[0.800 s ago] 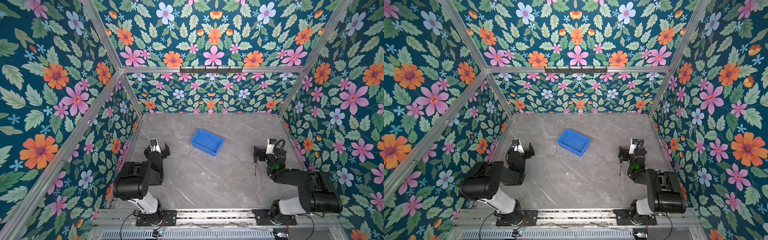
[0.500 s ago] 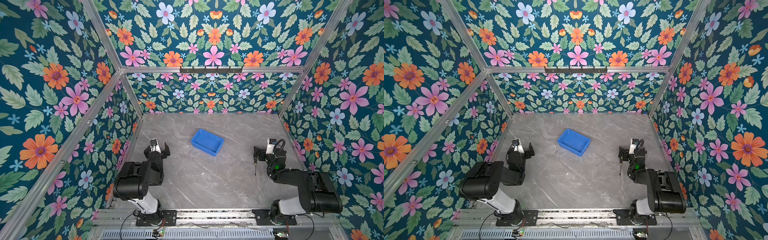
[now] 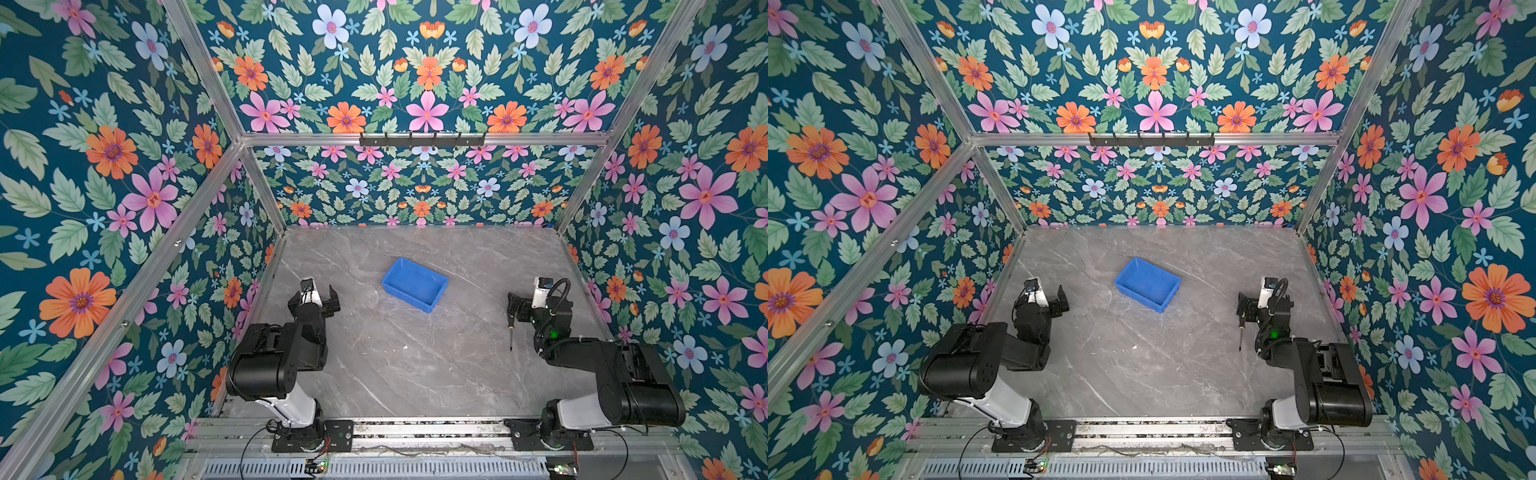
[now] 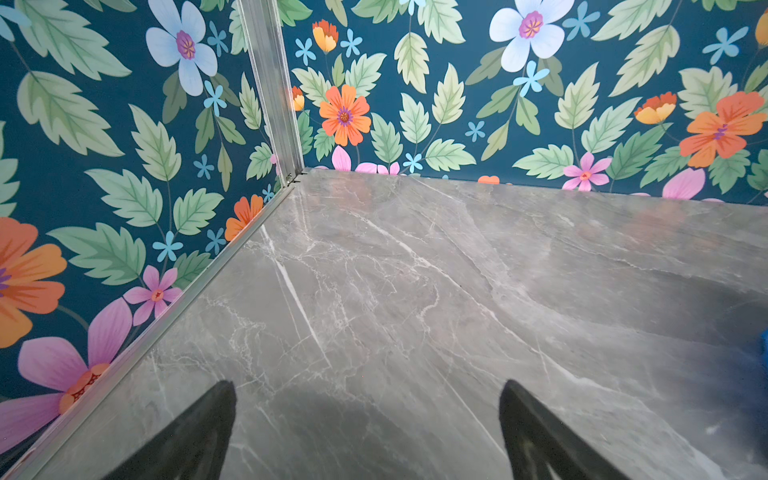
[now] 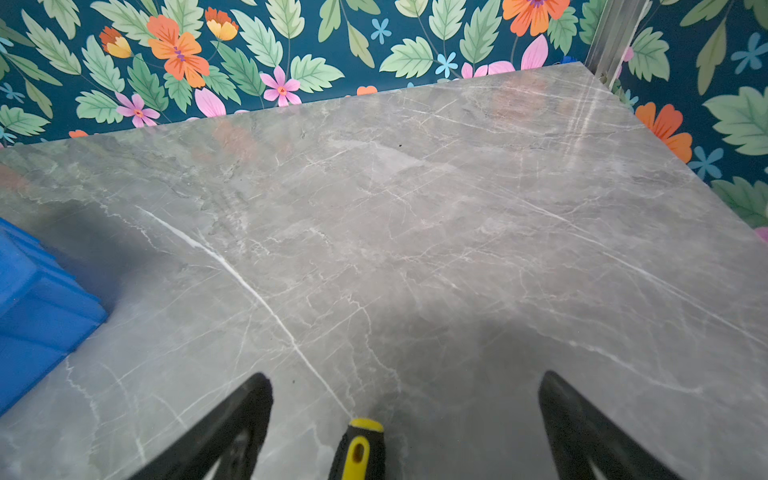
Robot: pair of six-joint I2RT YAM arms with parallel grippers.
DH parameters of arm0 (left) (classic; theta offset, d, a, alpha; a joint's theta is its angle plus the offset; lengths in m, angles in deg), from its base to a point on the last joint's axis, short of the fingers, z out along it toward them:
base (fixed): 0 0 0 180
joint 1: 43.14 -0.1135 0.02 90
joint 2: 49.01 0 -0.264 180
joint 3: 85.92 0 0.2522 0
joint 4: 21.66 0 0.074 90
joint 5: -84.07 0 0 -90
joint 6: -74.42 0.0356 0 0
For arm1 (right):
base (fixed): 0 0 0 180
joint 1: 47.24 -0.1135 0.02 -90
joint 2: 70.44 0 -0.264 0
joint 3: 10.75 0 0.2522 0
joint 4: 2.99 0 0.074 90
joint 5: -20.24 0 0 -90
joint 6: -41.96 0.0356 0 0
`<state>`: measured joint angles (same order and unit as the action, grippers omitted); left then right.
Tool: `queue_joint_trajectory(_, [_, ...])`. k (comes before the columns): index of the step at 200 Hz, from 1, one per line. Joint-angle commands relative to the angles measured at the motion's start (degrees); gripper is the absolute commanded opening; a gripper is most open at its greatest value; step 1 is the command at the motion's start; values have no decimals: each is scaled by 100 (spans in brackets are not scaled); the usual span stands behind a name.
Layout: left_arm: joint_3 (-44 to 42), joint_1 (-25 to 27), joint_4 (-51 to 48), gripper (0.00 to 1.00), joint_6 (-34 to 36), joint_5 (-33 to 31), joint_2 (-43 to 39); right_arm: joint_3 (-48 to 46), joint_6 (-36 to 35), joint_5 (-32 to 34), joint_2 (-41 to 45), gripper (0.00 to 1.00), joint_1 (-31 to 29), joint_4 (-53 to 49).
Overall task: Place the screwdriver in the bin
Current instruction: 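Lower the right gripper over the screwdriver handle while the left arm moves toward the bin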
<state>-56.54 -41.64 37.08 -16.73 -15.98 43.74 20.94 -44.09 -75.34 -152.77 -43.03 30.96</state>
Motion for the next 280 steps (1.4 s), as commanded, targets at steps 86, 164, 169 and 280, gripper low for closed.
queue_joint_trajectory(86, [-233, 292, -713, 100, 442, 161, -1472, 345, -4, -4, 510, 99, 0, -853])
queue_joint_trajectory(164, [325, 1235, -2467, 100, 1405, 812, -2520, 547, 281, 183, 1606, 99, -8, -2559])
queue_joint_trajectory(169, [355, 1309, -2510, 100, 1462, 863, -2543, 580, 324, 222, 1659, 99, -13, -2689])
queue_joint_trajectory(280, [1040, 2716, -3422, 100, 1768, 2076, -2695, 1661, 1777, 1169, 2500, 99, -836, -6334])
